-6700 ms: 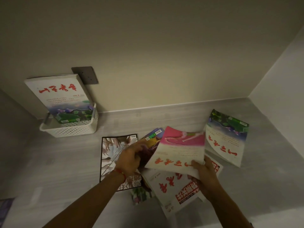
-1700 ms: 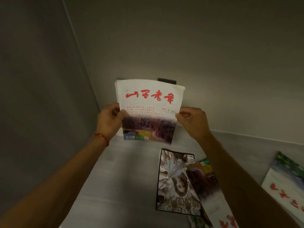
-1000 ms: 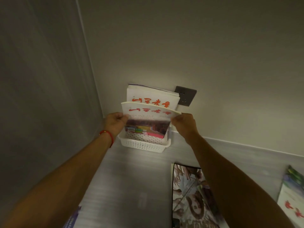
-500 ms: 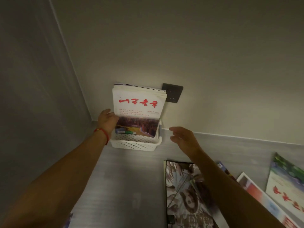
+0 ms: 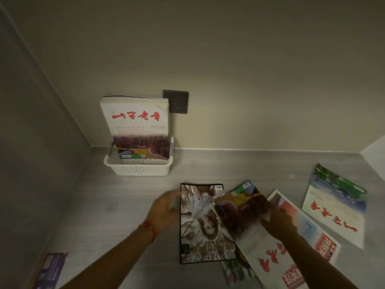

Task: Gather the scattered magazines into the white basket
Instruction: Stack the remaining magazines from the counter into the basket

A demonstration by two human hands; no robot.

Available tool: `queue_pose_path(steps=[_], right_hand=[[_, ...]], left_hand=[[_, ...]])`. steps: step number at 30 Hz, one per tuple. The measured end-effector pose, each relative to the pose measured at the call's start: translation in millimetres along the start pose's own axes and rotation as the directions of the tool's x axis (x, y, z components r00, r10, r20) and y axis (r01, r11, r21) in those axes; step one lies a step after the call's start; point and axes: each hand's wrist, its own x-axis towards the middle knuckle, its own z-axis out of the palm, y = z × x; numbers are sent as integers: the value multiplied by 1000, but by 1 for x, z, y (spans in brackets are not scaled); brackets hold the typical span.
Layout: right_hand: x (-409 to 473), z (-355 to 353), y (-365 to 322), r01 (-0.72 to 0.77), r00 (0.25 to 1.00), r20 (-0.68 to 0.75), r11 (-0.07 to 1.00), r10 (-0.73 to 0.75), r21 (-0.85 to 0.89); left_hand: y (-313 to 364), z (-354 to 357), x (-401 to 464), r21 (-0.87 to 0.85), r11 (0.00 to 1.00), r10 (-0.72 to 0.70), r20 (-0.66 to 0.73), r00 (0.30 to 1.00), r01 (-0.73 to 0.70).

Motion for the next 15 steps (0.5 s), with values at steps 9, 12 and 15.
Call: queue_pose_path(steps=[9, 12, 15], right_hand=[[-4, 7, 62, -23, 994, -103, 998, 18, -51], [-6, -14, 68, 148, 981, -128, 989, -144, 23], [-7, -67, 60, 406, 910, -71, 913, -408, -43]], left_hand=[[62, 89, -29, 116, 992, 29, 176, 984, -50], [83, 90, -26, 205, 967, 121, 158, 980, -153], [117, 90, -14, 253, 919, 298, 54, 953, -302]])
